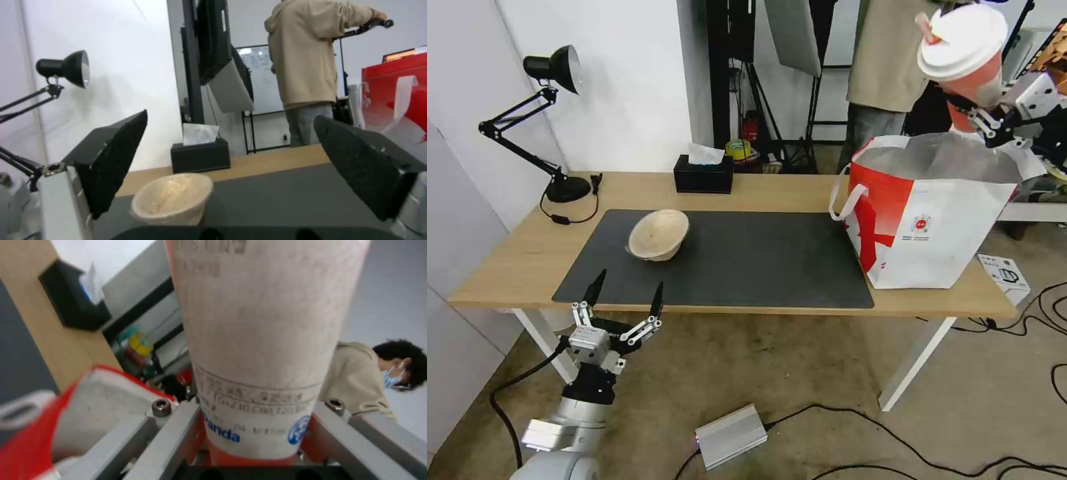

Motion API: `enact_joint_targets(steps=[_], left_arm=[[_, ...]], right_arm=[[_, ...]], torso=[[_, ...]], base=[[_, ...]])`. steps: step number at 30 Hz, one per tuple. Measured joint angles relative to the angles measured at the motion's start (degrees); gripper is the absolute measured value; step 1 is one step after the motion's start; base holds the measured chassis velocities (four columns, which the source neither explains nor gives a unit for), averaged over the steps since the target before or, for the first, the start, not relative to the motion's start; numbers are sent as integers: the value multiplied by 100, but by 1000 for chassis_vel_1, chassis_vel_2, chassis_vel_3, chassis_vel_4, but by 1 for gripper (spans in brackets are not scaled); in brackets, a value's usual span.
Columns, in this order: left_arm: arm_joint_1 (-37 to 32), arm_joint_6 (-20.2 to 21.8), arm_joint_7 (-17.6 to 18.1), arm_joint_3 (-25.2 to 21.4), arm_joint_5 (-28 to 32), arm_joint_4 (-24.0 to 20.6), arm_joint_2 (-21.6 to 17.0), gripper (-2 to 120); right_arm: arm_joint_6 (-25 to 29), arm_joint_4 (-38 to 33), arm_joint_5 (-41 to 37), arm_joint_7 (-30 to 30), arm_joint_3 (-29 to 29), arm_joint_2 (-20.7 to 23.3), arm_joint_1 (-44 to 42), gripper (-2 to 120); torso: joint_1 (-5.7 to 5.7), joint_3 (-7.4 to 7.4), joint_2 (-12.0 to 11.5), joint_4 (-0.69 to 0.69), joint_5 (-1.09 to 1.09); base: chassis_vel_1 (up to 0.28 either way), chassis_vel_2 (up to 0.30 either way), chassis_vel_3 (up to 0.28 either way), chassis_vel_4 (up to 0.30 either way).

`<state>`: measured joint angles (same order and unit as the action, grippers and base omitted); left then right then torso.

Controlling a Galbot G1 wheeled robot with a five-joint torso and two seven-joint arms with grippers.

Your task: Pick up the trash from the table and place it into the takeout bag.

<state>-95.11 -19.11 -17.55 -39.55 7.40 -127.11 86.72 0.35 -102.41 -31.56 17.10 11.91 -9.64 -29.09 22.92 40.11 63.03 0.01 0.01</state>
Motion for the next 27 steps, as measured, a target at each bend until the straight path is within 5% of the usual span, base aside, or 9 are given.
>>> enact_joint_targets(steps=[19, 27], left_arm=[[-2, -36, -71, 51, 32, 58, 33, 100], [-21, -121, -74, 9, 26, 82, 83, 100]], right_arm=[[107, 831, 865, 97, -464, -508, 333, 10], [178, 1298, 1173, 92, -1197, -845, 912, 9]], torso=[[0, 0, -1, -1, 0], [0, 0, -1, -1, 0]], base=[[0, 0, 0, 0], [0, 0, 0, 0]])
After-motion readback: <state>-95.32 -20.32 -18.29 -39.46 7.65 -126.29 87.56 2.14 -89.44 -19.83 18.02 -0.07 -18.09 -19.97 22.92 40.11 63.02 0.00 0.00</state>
